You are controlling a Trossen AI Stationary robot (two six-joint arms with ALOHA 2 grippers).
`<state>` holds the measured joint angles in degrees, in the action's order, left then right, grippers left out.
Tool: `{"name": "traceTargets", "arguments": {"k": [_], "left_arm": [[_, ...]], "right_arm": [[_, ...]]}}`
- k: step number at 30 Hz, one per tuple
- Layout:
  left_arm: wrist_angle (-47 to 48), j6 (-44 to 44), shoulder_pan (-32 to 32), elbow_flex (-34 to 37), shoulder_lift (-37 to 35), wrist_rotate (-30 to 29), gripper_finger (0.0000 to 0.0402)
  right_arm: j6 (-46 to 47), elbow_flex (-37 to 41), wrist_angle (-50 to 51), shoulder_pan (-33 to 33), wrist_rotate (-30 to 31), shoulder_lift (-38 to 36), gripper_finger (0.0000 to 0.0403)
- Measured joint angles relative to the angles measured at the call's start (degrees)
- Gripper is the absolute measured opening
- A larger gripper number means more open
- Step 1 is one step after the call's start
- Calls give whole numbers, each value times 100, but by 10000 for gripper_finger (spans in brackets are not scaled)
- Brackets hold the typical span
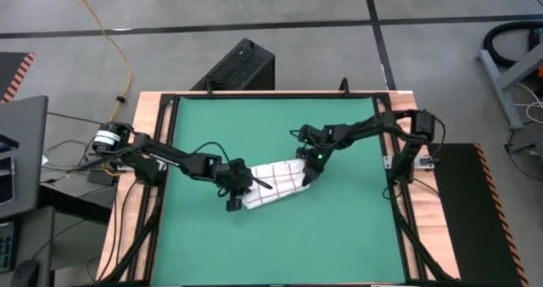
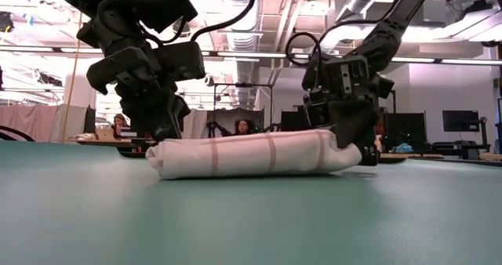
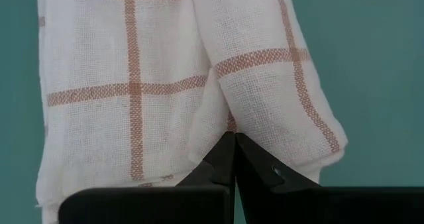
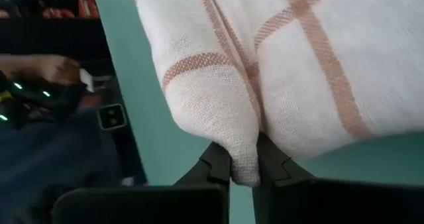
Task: Roll towel into tight, uniform cylinder
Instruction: Roll the white patterned towel
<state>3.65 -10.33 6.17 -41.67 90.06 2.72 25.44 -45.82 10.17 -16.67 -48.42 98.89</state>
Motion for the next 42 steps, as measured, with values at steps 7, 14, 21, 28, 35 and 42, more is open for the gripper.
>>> {"name": "traceTargets", "arguments": {"k": [7, 14, 21, 28, 35, 42], "left_arm": [[-26, -198, -2, 0, 0, 27, 0], [68, -520, 57, 22, 19, 392, 0], [-14, -743, 237, -51, 2, 501, 0], [279, 83, 532, -834, -448, -289, 0], [315, 1658, 632, -1150, 235, -719, 0], [199, 1912, 462, -1156, 678, -1381, 0]], "right_arm": [[663, -9, 464, -284, -287, -7, 37], [1561, -11, 681, -374, -72, -13, 37], [2073, -13, 958, -371, 197, -20, 37], [2204, -12, 1075, -400, 200, -20, 37], [2277, 17, 1085, -478, 183, -22, 37], [2229, 20, 1039, -470, 185, -22, 37]]}}
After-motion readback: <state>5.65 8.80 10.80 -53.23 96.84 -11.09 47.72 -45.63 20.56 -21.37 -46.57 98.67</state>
